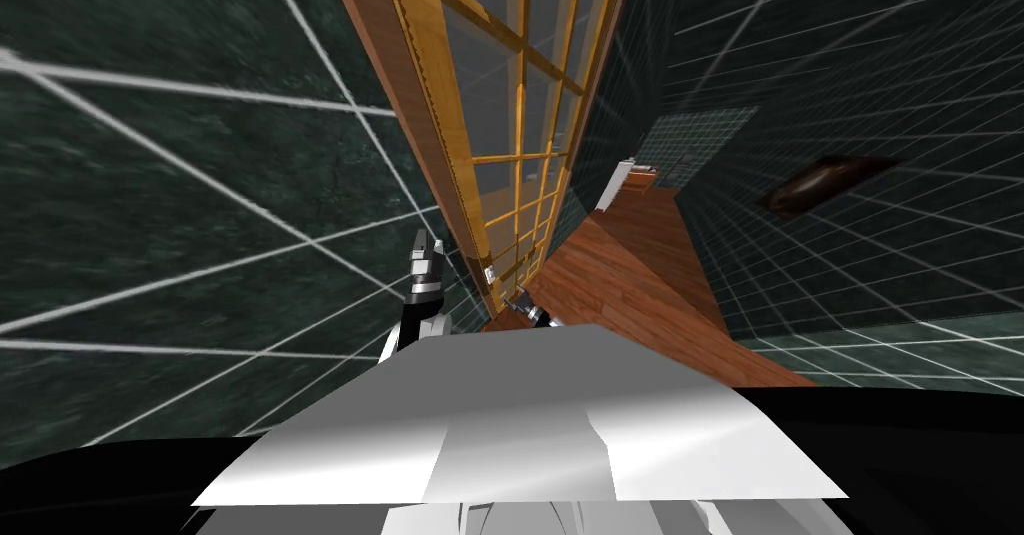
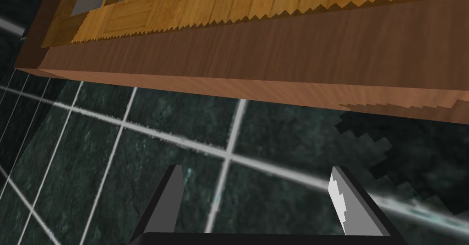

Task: Pull the door open

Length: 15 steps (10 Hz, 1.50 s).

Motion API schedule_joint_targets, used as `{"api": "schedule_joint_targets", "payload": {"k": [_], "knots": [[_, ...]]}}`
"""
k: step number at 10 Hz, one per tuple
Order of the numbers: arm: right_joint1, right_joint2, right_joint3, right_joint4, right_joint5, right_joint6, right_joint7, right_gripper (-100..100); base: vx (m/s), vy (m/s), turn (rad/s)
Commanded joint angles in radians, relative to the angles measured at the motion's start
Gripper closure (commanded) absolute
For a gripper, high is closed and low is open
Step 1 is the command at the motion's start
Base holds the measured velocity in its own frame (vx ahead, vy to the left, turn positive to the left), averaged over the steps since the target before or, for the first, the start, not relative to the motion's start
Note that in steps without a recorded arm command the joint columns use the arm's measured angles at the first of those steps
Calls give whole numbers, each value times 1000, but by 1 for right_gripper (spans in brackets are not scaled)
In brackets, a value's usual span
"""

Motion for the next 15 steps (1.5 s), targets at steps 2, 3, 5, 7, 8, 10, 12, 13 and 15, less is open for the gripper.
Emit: {"api": "schedule_joint_targets", "payload": {"k": [2, 3, 5, 7, 8, 10, 12, 13, 15], "knots": [[2, -41, -37, 11, 2, -7, 8, -100, -190, -53, 183], [0, -56, -52, 13, 3, -7, 9, -100, -203, -49, 153], [-1, -68, -67, 15, 4, -7, 10, -100, -172, -37, 134], [-6, -100, -110, 22, 7, -8, 14, -100, -152, -54, 241], [-8, -111, -128, 24, 8, -8, 15, -100, -183, -54, 197], [-10, -121, -146, 26, 9, -9, 16, -100, -159, -38, 142], [-15, -140, -194, 32, 12, -9, 20, -100, -157, -48, 297], [-17, -145, -209, 34, 12, -9, 21, -100, -187, -43, 190], [-20, -149, -235, 37, 14, -10, 23, -100, -120, -9, 150]]}}
